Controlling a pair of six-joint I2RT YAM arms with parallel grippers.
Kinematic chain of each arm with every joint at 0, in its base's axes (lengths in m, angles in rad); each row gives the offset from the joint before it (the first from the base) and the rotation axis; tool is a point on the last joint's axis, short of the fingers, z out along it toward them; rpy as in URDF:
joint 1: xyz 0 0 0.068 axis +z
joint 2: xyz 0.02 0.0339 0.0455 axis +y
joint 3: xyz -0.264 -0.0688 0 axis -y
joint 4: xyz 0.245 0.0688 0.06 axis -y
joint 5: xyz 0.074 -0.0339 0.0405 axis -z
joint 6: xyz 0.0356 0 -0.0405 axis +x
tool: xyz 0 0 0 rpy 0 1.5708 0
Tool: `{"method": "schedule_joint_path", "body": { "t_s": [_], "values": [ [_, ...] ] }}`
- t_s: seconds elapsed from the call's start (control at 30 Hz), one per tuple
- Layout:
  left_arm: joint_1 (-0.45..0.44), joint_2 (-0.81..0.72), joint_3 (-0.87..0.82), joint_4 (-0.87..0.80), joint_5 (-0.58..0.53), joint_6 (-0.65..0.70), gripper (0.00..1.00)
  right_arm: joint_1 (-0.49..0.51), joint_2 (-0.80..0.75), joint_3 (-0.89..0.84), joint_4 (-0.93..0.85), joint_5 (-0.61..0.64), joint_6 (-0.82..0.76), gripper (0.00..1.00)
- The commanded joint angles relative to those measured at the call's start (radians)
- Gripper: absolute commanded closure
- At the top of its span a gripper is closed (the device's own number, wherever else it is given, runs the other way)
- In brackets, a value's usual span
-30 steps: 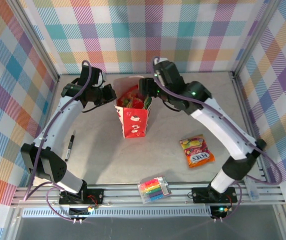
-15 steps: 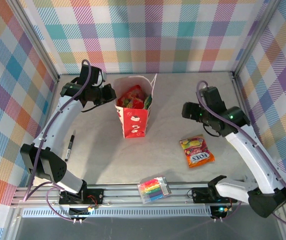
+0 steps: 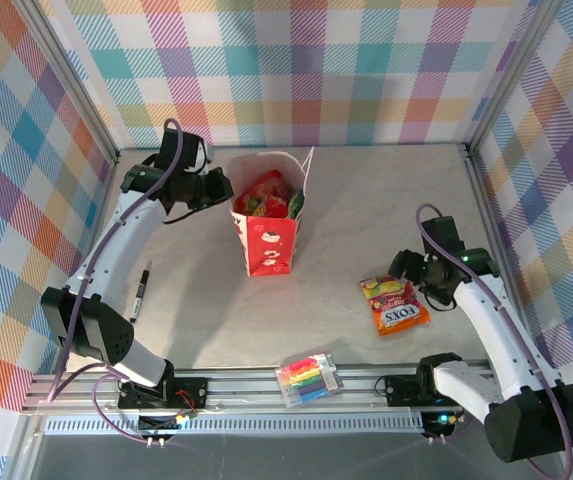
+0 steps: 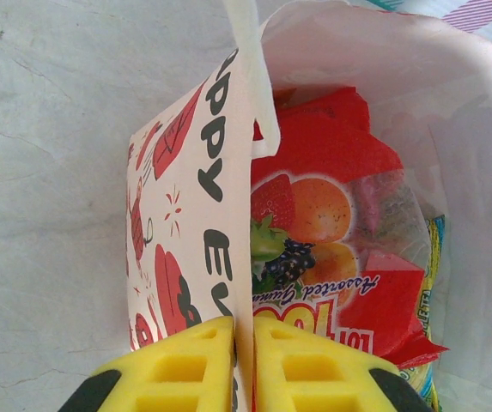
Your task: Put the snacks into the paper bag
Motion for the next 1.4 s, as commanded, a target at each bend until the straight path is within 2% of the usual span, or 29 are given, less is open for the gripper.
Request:
{"method": "schedule_joint_path", "body": {
  "t_s": [0.0,0.1,0.47,0.7,0.9,1.07,1.37],
  "values": [
    [0.011,0.016,0.033,-0.031,0.025,0.029,0.86,-0.055,0.004,-0.06,0.052,-0.086,0.008,0.07],
    [0.011,0.016,0.037,-0.037,0.019,0.035,0.85,-0.113,0.034,-0.113,0.097,-0.149,-0.011,0.07],
    [0.011,0.011,0.043,-0.046,0.011,0.037,0.85,-0.211,0.147,-0.177,0.205,-0.141,-0.073,0.07],
    [0.01,0.019,0.045,-0.049,0.003,0.038,0.84,-0.241,0.258,-0.219,0.285,-0.248,-0.145,0.09],
    [0.011,0.019,0.043,-0.051,-0.003,0.038,0.84,-0.245,0.264,-0.242,0.326,-0.302,-0.171,0.1],
    [0.009,0.015,0.037,-0.05,-0.003,0.033,0.84,-0.245,0.273,-0.284,0.38,-0.419,-0.161,0.16],
    [0.009,0.018,0.043,-0.053,-0.01,0.03,0.84,-0.245,0.247,-0.309,0.393,-0.415,-0.142,0.28]
  ]
}}
